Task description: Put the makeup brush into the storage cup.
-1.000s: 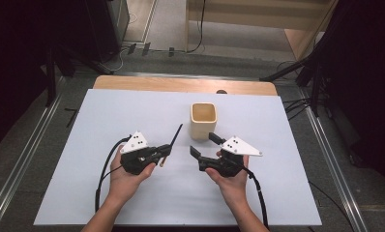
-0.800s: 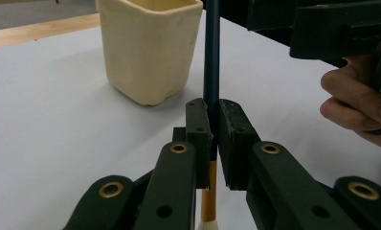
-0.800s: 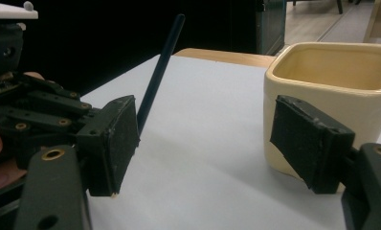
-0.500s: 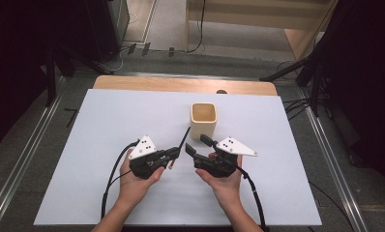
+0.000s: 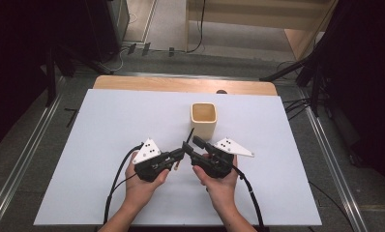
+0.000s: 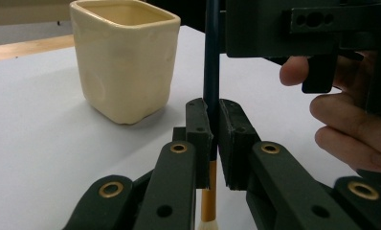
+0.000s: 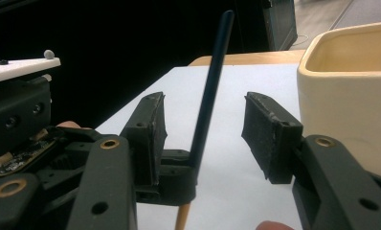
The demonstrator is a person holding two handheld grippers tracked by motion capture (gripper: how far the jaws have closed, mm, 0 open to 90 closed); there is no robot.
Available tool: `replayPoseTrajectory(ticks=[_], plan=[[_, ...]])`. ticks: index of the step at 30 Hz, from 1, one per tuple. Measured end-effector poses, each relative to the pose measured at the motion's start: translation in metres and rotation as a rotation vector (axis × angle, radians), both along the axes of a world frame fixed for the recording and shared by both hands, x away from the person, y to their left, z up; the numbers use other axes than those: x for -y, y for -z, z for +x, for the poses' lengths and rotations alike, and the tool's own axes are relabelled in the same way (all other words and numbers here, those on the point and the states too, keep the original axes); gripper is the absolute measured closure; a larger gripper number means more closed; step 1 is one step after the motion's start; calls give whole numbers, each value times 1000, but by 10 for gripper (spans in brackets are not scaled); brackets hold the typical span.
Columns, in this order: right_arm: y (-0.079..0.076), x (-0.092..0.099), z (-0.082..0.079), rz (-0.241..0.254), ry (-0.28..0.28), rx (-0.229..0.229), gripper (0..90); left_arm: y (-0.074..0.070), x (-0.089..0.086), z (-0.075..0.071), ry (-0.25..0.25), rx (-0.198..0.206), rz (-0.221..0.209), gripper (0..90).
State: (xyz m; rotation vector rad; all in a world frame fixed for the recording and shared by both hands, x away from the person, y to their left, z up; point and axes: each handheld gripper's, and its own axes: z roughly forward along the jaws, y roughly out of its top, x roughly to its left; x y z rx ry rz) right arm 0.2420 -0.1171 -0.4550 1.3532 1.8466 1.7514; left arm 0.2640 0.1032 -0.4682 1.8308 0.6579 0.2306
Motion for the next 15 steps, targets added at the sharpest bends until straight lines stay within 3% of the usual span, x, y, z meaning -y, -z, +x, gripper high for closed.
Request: replayPoseTrajectory(ticks=[6,15], plan=[[1,-2,0,14,26,-20,546,1,2,-2,-1,7,-12,841],[1,-1,0,87,37,-58,659,2,7,-5,1,18,-21,841]])
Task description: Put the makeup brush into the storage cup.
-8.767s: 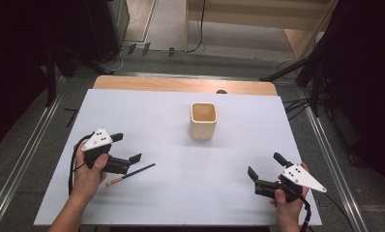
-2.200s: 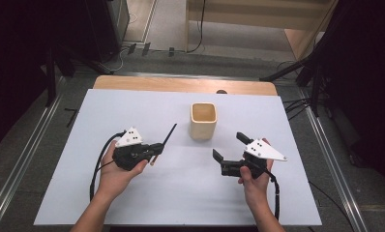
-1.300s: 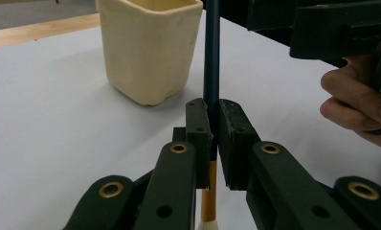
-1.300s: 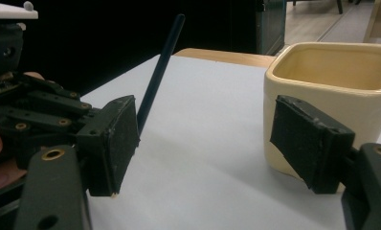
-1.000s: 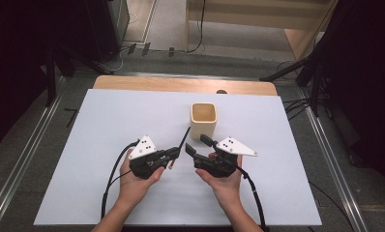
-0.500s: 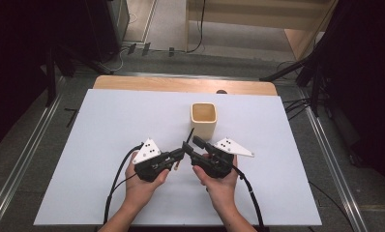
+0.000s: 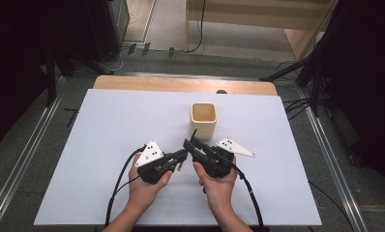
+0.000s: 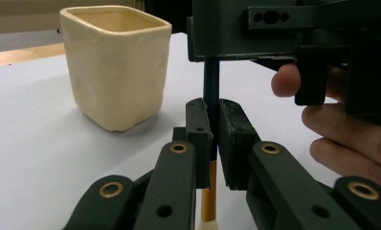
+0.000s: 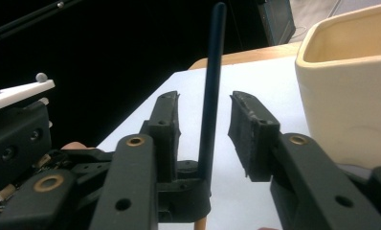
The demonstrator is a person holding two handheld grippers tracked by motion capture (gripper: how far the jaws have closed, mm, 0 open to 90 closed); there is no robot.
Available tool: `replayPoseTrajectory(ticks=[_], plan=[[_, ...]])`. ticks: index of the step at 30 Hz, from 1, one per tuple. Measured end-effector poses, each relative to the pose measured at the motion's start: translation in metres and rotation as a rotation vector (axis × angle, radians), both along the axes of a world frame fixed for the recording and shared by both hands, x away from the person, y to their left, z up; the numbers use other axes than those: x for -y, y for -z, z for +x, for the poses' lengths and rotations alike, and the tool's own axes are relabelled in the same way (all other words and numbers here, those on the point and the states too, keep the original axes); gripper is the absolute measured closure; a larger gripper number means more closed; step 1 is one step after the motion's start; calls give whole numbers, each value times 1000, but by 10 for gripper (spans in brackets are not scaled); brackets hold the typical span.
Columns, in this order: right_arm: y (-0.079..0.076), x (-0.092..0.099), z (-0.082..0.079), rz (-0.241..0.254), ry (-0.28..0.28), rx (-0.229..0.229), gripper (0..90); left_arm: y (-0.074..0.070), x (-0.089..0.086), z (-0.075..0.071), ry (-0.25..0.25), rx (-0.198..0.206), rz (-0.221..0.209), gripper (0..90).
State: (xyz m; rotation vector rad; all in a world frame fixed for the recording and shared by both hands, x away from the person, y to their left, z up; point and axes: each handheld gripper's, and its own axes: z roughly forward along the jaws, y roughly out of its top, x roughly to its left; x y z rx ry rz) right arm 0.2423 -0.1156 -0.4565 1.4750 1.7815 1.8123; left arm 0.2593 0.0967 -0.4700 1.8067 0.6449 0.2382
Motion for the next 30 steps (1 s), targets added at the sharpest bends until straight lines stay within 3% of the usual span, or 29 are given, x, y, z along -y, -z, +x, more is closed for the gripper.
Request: replayPoseTrajectory(ticks=[11,14,19,22,26,30], plan=[[7,3,3,61,-12,-50,725,1,2,-1,4,1,4,841],[7,3,3,66,-13,-57,807,2,4,-1,8,0,6,841],[8,4,3,47,-9,-53,852,4,4,3,23,-43,-4,823],[7,4,3,34,-6,-33,852,7,5,6,35,-90,6,649],[4,4,1,18,-12,-13,852,8,10,4,52,-88,29,653],[1,4,0,7,-20,10,852,9,14,2,53,-91,55,730]])
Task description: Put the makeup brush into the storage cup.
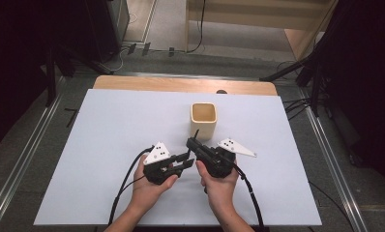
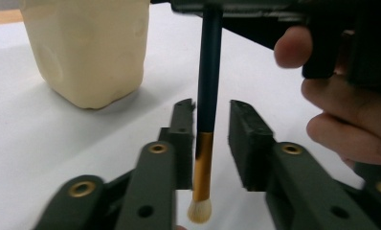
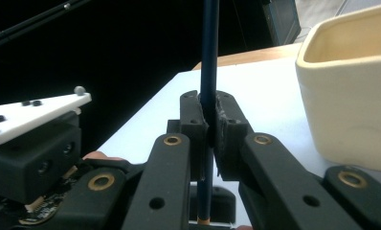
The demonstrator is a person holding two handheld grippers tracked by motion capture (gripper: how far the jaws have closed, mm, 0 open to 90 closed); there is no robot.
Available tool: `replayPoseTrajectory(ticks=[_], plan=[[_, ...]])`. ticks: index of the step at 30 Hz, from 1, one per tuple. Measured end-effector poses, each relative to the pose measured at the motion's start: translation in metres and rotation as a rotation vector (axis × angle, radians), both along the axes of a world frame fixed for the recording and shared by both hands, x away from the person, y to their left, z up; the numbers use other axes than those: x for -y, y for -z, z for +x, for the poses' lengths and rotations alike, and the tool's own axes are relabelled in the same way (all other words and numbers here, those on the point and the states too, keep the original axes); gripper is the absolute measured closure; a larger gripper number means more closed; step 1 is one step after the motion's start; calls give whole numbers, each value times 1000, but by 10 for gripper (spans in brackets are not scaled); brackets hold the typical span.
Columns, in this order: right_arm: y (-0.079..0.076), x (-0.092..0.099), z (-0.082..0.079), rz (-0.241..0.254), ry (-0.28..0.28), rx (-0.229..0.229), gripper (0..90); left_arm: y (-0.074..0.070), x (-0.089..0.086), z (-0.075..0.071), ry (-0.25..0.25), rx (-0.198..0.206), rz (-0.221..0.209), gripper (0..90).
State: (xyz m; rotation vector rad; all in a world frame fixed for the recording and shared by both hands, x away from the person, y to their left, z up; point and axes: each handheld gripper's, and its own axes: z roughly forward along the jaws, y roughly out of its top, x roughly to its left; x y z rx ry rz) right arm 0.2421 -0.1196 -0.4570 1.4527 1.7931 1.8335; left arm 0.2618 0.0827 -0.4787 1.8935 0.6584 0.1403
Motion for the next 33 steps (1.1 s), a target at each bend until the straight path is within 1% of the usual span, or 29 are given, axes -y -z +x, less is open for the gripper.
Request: replayPoseTrajectory(ticks=[2,5,9,10,11,12,15,18,25,33], plan=[[-1,-1,-1,-11,-1,7,852,0,0,0,-1,-2,6,759],[-1,-2,-2,-20,-3,13,852,0,0,0,-5,-1,15,831],[-1,-3,-2,-20,-5,18,845,-1,-1,0,-5,13,20,842],[-1,-3,-3,-20,-5,17,823,-1,-1,0,-5,18,16,842],[-1,-4,-3,-25,-1,16,761,-2,-1,-1,-10,22,15,843],[-1,-4,-3,-25,-2,16,737,-3,-2,-1,-12,27,11,843],[2,-7,-4,-24,-10,4,704,-5,-3,0,-19,36,8,843],[4,-9,-4,-26,-11,-3,709,-5,-4,0,-21,42,6,843],[8,-11,-5,-14,-10,-19,738,-6,-4,-1,-26,44,-3,843],[10,-14,-6,-16,-21,-26,766,-6,-5,-1,-27,48,-1,844]])
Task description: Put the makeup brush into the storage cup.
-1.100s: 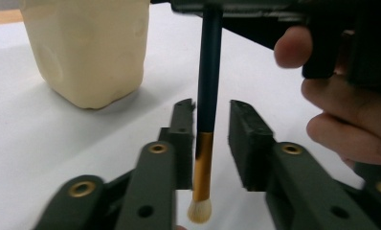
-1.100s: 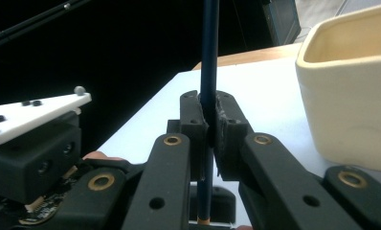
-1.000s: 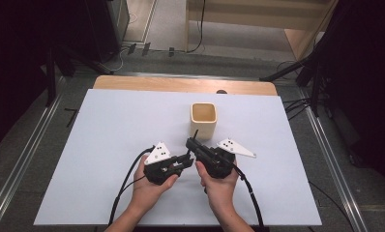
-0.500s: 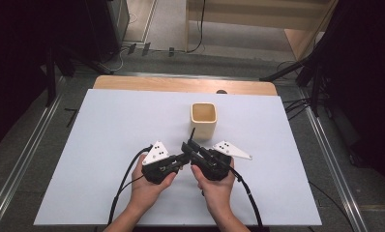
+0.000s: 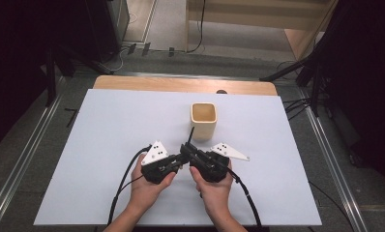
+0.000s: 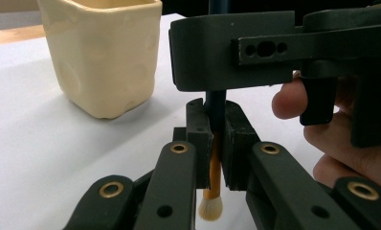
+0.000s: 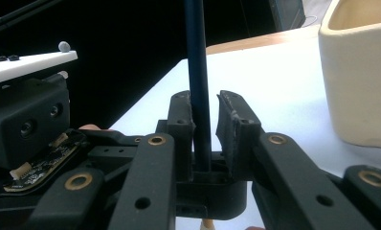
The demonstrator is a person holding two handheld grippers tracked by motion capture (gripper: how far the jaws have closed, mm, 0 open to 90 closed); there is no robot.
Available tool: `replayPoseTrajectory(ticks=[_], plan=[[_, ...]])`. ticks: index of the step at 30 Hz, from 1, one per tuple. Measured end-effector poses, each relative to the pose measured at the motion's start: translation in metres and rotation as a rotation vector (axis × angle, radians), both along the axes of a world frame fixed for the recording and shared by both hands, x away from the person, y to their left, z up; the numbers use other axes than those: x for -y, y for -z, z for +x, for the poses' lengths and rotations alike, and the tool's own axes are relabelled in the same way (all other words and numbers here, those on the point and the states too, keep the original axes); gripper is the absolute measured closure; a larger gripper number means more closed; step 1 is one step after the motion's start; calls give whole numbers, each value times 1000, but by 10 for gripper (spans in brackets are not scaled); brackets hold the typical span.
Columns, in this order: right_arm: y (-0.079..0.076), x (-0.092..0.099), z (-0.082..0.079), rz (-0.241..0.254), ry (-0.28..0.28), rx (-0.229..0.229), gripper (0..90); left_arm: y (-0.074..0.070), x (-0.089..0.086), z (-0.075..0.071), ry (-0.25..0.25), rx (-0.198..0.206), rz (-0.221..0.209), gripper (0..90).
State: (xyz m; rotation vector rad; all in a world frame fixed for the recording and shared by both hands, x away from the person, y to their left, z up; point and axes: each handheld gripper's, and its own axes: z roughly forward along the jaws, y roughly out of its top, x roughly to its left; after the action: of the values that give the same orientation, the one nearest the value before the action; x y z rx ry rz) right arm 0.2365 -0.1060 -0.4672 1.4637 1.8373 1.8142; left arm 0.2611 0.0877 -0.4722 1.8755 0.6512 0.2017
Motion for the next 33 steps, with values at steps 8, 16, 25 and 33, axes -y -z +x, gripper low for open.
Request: replayPoseTrajectory(ticks=[8,16,25,33], plan=[[1,0,1,-2,-8,2,839,1,0,1,7,-17,-16,840],[-5,12,3,-16,24,27,841,-1,-3,0,41,-17,-40,640],[-10,30,2,-150,80,104,841,-6,-16,3,33,-8,-54,615],[-5,37,-3,-284,89,149,841,-11,-21,5,24,1,-67,617]])
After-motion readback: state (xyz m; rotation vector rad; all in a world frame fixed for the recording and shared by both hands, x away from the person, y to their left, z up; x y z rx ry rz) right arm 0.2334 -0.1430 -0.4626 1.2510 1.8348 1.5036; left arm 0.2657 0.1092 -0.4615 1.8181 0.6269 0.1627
